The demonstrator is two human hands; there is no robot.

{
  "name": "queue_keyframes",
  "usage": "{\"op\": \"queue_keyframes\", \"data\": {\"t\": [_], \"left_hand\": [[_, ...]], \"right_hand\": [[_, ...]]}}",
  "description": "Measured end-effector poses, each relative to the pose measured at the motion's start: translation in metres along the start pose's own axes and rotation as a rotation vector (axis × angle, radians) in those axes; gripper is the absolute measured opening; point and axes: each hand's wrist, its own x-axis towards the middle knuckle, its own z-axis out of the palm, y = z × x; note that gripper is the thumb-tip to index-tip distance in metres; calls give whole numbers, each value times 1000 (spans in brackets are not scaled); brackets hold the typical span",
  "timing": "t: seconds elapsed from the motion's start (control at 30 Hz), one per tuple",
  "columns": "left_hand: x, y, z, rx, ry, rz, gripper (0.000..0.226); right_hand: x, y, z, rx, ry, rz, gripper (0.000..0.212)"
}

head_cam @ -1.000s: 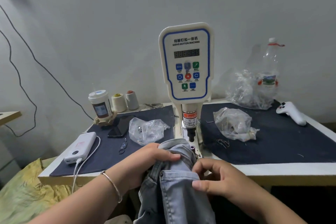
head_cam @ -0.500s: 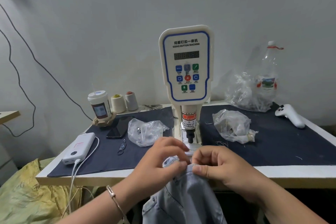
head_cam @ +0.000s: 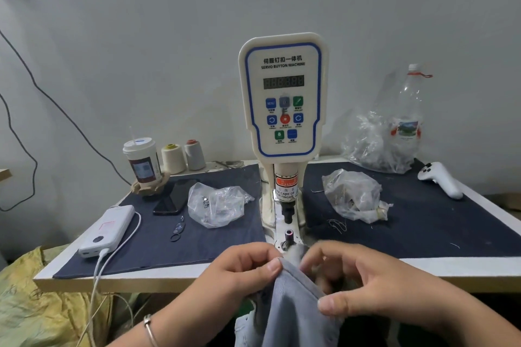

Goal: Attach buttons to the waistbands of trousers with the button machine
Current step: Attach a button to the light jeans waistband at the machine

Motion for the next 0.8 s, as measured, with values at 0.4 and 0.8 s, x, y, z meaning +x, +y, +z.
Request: {"op": "queue_keyframes", "data": {"t": [0.4, 0.8], "left_hand": [[37, -17, -11, 241, 139, -161, 29], [73, -54, -39, 131, 201, -209, 33]], "right_hand": [[40, 45, -17, 615, 205, 151, 18], [84, 81, -33, 648, 439, 90, 18]]}}
